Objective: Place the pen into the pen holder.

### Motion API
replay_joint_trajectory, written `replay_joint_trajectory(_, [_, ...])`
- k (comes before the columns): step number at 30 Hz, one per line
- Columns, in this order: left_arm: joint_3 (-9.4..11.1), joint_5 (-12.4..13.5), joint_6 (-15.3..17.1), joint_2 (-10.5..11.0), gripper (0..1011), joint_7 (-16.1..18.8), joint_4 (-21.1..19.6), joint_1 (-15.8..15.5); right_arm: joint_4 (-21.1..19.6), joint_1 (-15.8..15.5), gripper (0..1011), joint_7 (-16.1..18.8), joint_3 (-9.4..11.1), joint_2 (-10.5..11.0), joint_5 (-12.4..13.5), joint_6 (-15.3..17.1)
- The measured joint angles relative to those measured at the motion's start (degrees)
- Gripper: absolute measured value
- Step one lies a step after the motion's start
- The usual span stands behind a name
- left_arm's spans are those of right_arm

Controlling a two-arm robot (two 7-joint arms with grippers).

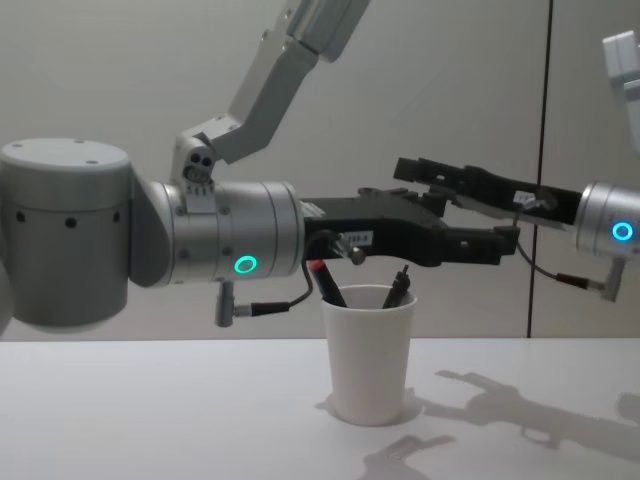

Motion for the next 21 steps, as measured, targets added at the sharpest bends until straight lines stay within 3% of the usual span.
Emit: replay_joint_trajectory(21, [0.0, 0.0, 0.0, 0.0, 1000, 0.0, 0.0, 0.0, -1.7, -1.34, 1002, 0.87, 3.81, 3.03, -0.69, -2.41])
